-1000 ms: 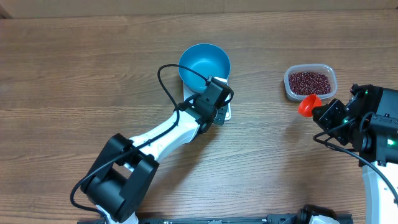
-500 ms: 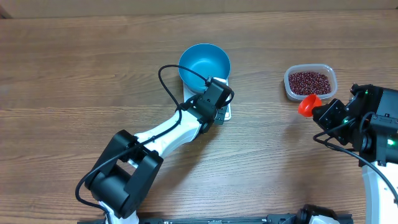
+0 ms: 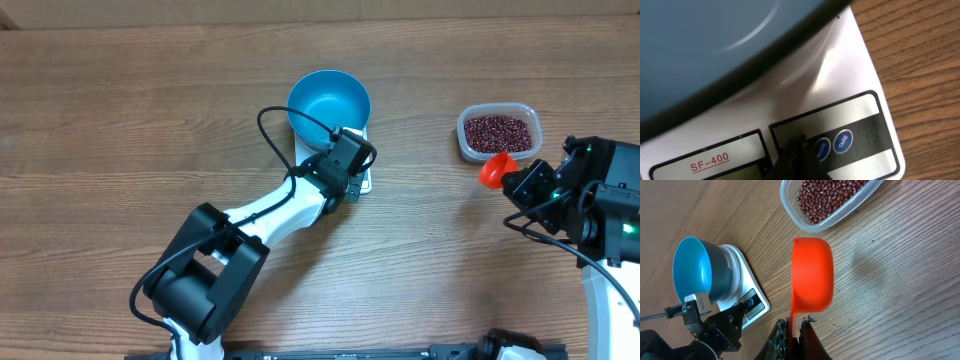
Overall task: Scoop item into bowl and weigh 150g on scale
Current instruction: 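Press the scale's tare button with the left gripper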
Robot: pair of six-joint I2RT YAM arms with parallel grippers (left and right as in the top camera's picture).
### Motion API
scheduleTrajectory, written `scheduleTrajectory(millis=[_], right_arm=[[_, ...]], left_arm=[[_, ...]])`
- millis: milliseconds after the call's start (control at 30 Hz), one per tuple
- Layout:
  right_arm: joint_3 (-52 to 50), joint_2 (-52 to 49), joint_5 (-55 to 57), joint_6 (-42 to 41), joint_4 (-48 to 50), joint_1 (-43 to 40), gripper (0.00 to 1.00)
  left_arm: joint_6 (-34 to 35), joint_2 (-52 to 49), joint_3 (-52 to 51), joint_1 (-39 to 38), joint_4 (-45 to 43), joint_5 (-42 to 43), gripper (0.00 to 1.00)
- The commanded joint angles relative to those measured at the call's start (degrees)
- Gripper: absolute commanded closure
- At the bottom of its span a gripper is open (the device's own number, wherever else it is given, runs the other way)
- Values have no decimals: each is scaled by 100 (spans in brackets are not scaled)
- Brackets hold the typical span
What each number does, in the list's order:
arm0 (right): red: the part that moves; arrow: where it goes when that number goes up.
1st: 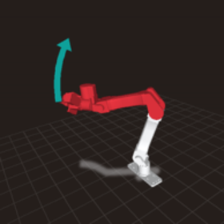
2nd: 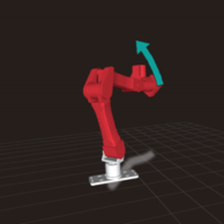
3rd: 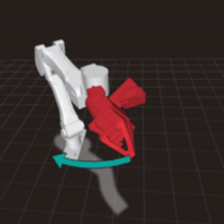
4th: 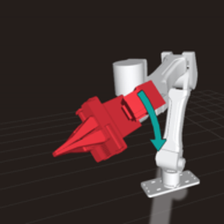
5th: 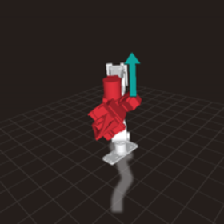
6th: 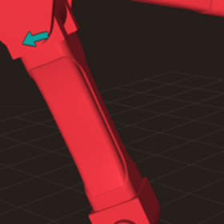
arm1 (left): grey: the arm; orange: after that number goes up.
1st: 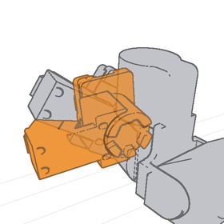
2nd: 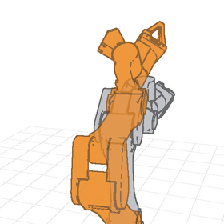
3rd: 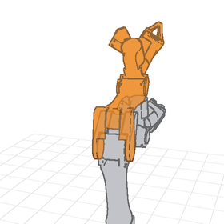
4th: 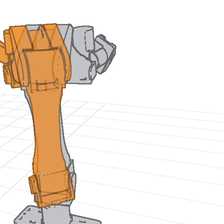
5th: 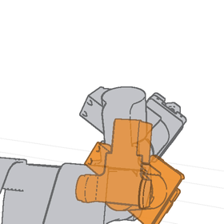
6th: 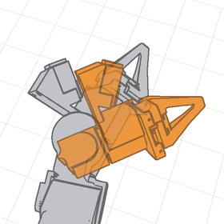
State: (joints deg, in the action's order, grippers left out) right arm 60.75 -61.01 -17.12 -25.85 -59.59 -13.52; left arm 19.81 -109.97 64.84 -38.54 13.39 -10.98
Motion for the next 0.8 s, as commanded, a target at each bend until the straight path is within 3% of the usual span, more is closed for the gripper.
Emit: scheduleTrajectory(millis=[0, 333, 600, 767], right_arm=[[146, 46, 39, 17, 26, -28, 96], [146, 46, 39, 20, -44, -28, 96], [146, 46, 44, 24, -101, -28, 96], [146, 46, 61, 24, -96, -28, 96]], left_arm=[[120, -105, -33, -4, -17, 9, 96], [168, -205, -33, 70, 2, 81, 96], [208, -212, -33, 455, 26, 968, 96], [197, -208, -22, 400, -20, 951, 96]])
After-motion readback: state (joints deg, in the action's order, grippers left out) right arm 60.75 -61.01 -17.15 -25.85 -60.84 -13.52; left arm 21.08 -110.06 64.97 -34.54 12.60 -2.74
